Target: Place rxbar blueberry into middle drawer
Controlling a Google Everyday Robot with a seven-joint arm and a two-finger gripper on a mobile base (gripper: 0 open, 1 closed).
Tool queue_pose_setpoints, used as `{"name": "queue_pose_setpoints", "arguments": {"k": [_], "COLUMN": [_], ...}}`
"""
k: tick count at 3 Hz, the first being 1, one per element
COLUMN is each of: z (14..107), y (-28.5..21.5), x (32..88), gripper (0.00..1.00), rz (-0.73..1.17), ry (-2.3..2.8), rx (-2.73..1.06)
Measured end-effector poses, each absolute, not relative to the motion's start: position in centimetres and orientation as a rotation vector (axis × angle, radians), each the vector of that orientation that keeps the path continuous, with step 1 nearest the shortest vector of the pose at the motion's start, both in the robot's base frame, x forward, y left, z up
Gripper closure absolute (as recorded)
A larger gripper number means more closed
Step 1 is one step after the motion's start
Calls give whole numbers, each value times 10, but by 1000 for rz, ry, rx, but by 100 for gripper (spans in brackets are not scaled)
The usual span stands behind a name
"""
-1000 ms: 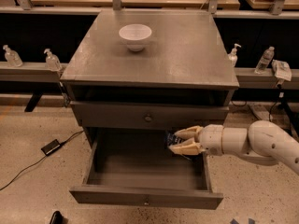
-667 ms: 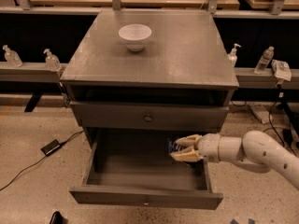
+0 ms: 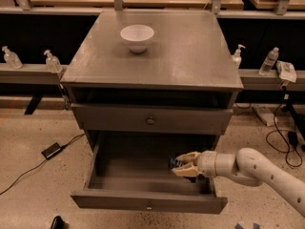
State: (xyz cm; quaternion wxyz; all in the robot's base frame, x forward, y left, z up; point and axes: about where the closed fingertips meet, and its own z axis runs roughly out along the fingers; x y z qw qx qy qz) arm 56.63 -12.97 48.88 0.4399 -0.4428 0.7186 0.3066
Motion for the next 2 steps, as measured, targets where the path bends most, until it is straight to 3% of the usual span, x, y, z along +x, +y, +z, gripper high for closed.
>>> {"name": "queue_pose_setpoints", "arguments": {"k": [1,2], "z": [456,448], "y": [-120,-108], "x": [574,587], "gripper": [46,23], "rz": [787,811], "ry": [1814,1802], "rx": [-1095,-1029]}}
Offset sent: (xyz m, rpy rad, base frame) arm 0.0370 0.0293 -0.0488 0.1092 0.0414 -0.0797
